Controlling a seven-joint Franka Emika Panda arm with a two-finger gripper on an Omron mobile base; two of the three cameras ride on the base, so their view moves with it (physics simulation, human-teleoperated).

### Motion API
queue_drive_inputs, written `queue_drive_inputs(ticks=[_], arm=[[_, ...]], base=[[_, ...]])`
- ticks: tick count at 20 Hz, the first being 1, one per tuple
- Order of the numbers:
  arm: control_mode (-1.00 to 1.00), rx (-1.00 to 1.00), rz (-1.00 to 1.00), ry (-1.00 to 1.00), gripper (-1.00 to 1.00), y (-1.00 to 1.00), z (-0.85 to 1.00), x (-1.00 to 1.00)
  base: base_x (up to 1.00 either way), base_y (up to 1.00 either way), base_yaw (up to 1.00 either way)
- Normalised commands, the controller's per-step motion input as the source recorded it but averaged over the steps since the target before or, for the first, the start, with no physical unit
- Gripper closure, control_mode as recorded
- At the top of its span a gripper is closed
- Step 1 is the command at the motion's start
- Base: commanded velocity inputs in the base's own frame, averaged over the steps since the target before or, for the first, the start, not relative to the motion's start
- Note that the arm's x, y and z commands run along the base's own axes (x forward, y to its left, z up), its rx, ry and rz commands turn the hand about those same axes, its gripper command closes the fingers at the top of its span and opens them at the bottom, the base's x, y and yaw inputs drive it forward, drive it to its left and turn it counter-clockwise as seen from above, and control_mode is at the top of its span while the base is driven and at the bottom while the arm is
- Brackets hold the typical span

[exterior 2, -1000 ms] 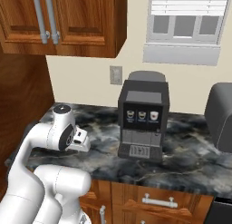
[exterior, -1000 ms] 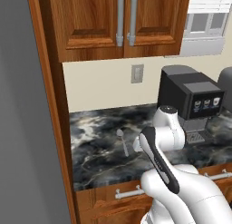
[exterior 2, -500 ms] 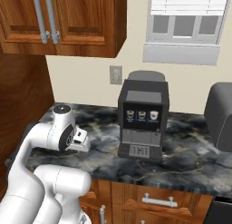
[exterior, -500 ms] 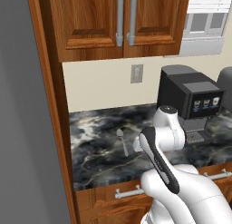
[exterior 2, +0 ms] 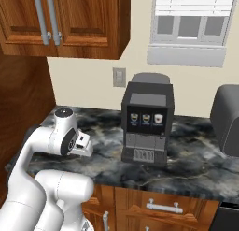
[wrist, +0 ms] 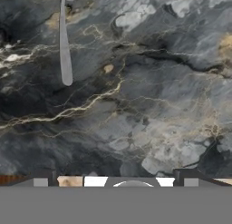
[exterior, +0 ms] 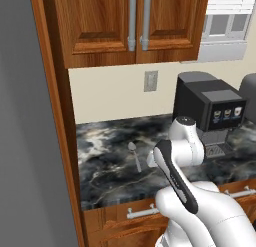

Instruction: Take the fork and place it on the left side of the plate. Then take the spoon and place it on the right side of the plate. Make sure they're directly next to the plate.

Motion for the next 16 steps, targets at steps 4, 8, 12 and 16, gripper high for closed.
queue_drive_inputs(ticks=[4, 8, 12, 16], arm=[[-1.00, 0.00, 0.00, 0.01, -1.00, 0.00, 0.00, -0.05], [-1.00, -0.01, -0.02, 0.01, -1.00, 0.46, 0.01, 0.46], [-1.00, 0.03, 0.00, 0.00, -1.00, 0.33, 0.03, 0.18], [-1.00, 0.02, 0.00, 0.00, -1.00, 0.51, -0.04, 0.33]], base=[[0.00, 0.00, 0.00], [0.00, 0.00, 0.00], [0.00, 0.00, 0.00], [0.00, 0.00, 0.00]])
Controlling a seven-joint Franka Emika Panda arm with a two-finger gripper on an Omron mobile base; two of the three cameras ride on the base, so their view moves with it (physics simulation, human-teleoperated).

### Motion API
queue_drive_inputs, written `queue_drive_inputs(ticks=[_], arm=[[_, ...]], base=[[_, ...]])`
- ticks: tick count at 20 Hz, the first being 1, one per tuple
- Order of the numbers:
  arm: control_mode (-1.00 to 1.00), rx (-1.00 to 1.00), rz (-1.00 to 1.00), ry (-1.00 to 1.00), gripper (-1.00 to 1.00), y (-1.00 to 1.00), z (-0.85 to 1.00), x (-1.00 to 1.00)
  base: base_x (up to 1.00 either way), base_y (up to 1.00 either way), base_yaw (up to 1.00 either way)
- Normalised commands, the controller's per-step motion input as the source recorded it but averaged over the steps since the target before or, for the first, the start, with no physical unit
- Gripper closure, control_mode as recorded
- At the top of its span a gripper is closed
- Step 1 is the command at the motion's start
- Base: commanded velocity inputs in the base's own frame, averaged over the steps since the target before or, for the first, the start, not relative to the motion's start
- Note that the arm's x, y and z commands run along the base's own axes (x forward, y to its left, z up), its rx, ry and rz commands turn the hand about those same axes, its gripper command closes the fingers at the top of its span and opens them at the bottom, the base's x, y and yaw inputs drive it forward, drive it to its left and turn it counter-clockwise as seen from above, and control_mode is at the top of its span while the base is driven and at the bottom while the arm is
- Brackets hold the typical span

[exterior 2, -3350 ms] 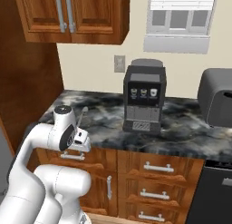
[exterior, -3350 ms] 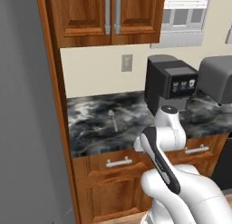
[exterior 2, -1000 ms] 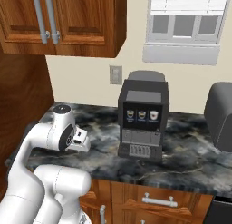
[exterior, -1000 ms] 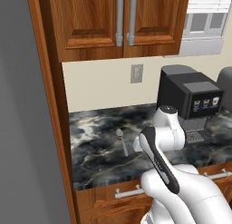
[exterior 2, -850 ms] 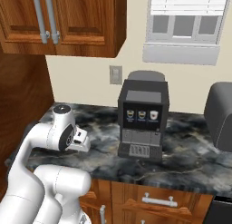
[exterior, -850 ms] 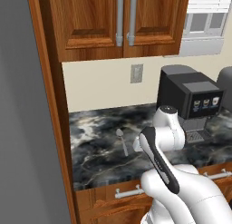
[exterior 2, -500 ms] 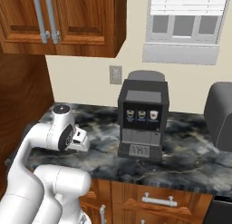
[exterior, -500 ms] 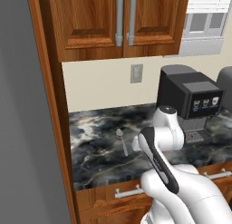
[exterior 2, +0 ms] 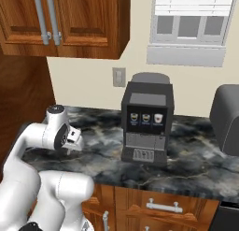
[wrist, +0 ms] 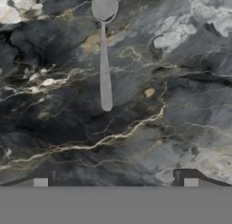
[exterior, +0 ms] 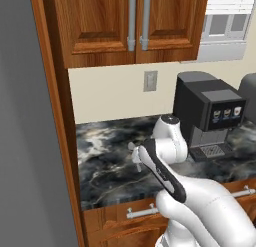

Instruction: Take the fork and place it on the left side of the plate. Then take the spoon and place it on the right side of the plate. Make sure they're directly next to the plate.

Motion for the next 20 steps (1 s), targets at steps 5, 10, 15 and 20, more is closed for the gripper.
queue_drive_inputs(ticks=[5, 10, 15, 20], arm=[[-1.00, 0.00, 0.00, -0.02, -1.00, 0.21, -0.49, 0.42], [-1.00, 0.00, 0.00, -0.01, -1.00, 0.09, -0.32, 0.52], [-1.00, 0.00, 0.00, 0.00, -1.00, 0.00, -0.02, 0.38], [-1.00, 0.00, 0.00, 0.03, -1.00, 0.00, -0.15, 0.36]], base=[[0.00, 0.00, 0.00], [0.00, 0.00, 0.00], [0.00, 0.00, 0.00], [0.00, 0.00, 0.00]])
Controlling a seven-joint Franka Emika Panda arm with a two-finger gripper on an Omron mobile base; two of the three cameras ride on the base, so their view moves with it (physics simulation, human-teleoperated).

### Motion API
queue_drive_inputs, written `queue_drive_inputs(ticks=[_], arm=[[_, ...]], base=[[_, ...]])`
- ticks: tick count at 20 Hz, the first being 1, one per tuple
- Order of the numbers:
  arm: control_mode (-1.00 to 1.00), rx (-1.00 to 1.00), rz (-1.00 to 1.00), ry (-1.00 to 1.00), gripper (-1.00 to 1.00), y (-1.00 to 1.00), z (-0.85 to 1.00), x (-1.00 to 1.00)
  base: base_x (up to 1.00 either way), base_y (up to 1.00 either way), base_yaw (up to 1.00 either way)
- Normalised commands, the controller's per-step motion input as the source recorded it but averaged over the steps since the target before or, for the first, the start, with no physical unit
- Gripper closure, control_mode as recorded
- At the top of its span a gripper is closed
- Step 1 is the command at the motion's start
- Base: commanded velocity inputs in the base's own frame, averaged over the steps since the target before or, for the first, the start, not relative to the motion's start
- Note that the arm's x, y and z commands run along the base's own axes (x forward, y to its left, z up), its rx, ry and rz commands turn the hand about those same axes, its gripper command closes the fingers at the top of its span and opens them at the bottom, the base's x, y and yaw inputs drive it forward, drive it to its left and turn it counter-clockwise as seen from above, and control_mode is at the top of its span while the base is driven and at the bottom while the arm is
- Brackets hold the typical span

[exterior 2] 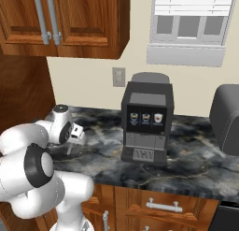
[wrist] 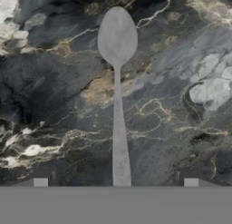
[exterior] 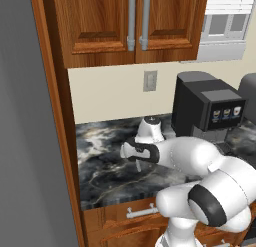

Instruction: Take the fork and place it on the left side of the plate. Then take the spoon and place it on the right side of the plate. Make sure they're directly next to the plate.

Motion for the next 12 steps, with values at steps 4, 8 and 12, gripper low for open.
queue_drive_inputs(ticks=[4, 8, 12], arm=[[-1.00, -0.02, 0.00, 0.00, -1.00, 0.06, -0.42, 0.27], [-1.00, -0.02, 0.00, 0.00, -1.00, 0.00, -0.43, 0.21], [-1.00, -0.01, 0.00, 0.00, -1.00, 0.00, -0.29, 0.28]], base=[[0.00, 0.00, 0.00], [0.00, 0.00, 0.00], [0.00, 0.00, 0.00]])
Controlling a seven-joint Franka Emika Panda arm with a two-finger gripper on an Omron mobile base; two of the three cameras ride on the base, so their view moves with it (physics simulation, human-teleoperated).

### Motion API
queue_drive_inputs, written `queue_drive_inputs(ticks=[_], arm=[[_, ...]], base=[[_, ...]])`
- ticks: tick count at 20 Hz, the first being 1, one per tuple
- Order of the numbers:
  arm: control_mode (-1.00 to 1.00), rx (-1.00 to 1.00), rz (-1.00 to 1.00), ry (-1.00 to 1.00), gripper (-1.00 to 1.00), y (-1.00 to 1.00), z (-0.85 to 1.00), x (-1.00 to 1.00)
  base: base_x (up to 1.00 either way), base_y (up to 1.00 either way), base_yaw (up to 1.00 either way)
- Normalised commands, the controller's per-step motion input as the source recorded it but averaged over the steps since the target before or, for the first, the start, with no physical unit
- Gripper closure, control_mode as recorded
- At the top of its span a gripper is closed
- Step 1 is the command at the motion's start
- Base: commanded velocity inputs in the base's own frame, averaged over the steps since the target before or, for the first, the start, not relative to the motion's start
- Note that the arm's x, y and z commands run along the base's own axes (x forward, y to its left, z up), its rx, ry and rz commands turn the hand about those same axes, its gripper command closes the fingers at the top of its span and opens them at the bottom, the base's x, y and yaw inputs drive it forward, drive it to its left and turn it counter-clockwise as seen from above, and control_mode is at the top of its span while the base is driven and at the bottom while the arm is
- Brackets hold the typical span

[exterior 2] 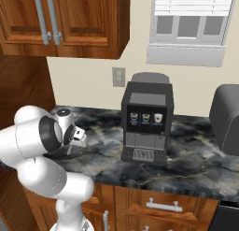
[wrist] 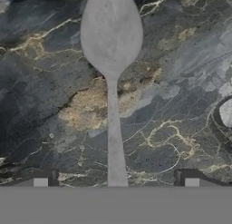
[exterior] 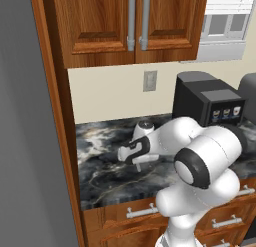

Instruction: Take the fork and place it on the left side of the plate. Then take the spoon and place it on the right side of the plate. Make sure they're directly next to the plate.

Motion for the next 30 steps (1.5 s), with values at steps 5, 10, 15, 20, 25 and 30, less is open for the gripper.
queue_drive_inputs(ticks=[5, 10, 15, 20, 25, 30], arm=[[-1.00, 0.00, 0.00, 0.01, -1.00, 0.00, -0.20, 0.23], [-1.00, -0.02, 0.00, 0.00, 1.00, 0.00, -0.40, 0.02], [-1.00, -0.05, 0.00, 0.00, 1.00, 0.00, -0.74, -0.24], [-1.00, -0.01, 0.00, 0.00, 1.00, -0.01, -0.24, -0.42], [-1.00, 0.00, 0.00, 0.00, 1.00, -0.15, 0.20, -0.54], [-1.00, 0.00, 0.00, 0.00, 1.00, -0.13, 0.80, -0.55]], base=[[0.00, 0.00, 0.00], [0.00, 0.00, 0.00], [0.00, 0.00, 0.00], [0.00, 0.00, 0.00], [0.00, 0.00, 0.00], [0.00, 0.00, 0.00]])
